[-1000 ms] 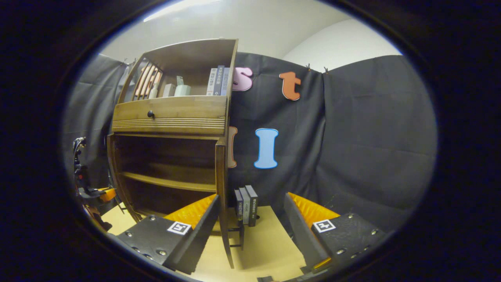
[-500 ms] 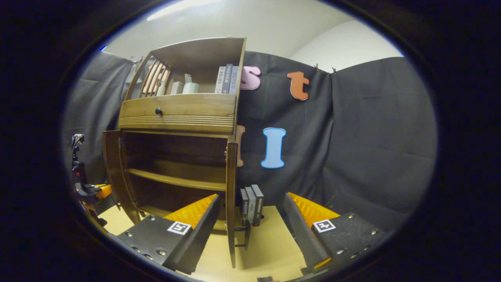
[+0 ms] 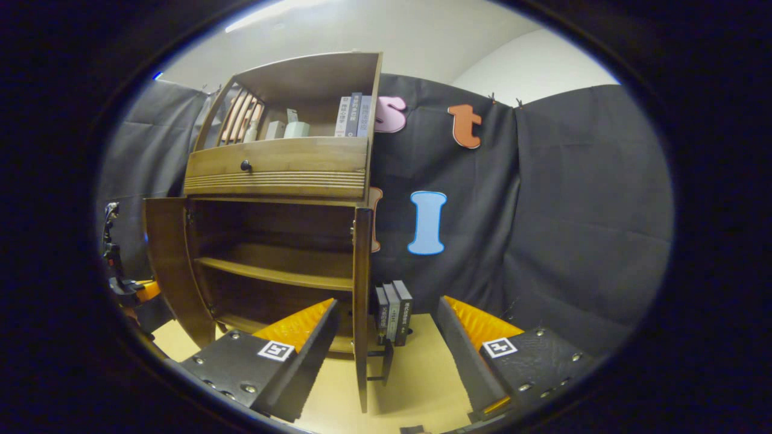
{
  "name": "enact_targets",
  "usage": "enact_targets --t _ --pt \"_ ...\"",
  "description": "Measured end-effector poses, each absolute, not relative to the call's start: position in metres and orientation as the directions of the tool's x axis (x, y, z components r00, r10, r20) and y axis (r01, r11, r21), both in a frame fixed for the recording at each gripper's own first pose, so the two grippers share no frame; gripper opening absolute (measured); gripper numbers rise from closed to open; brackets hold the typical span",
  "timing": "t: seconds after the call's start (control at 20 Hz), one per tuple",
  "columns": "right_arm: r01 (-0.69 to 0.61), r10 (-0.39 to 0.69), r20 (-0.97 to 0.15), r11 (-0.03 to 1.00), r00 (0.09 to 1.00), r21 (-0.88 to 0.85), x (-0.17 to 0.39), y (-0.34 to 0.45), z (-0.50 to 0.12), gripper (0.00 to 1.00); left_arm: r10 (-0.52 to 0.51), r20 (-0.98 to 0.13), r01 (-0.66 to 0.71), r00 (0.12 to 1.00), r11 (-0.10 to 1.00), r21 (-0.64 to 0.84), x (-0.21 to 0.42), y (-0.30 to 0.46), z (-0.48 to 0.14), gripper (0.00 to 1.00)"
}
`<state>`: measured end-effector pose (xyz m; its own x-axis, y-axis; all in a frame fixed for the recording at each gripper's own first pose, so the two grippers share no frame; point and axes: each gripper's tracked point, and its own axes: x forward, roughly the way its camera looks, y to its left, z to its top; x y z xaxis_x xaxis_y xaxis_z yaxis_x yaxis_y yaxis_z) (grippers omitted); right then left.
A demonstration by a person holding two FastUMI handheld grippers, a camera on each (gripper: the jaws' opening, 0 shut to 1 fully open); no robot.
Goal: Open the right door of the double-door shoe cabinet with the right hand, and open the left door with the left hand.
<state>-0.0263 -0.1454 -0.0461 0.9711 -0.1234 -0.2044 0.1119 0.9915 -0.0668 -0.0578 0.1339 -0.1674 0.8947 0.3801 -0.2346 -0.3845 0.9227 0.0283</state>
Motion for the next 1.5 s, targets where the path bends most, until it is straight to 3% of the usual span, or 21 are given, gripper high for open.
enact_targets --t 0.55,0.7,0.85,1.2,1.5 --pt "0.063 -0.074 -0.235 0.997 0.969 -0.054 -0.012 -0.131 -0.06 0.95 0.488 -0.222 -0.494 0.844 0.869 0.032 -0.075 0.184 -0.158 0.01" --pt "0.059 -0.069 -0.241 0.997 0.968 -0.051 -0.009 -0.13 -0.063 0.95 0.513 -0.22 -0.518 0.83 0.855 0.038 -0.08 0.196 -0.156 0.05" --pt "0.059 -0.068 -0.246 0.997 0.967 -0.042 -0.006 -0.13 -0.067 0.95 0.51 -0.218 -0.515 0.832 0.856 0.035 -0.081 0.198 -0.156 0.01" --pt "0.05 -0.058 -0.258 0.998 0.965 -0.04 -0.004 -0.128 -0.071 0.95 0.54 -0.226 -0.547 0.811 0.836 0.036 -0.088 0.205 -0.153 0.05" --pt "0.039 -0.043 -0.264 0.999 0.963 -0.023 -0.002 -0.126 -0.075 0.97 0.621 -0.211 -0.638 0.755 0.77 -0.012 -0.118 0.231 -0.138 0.0"
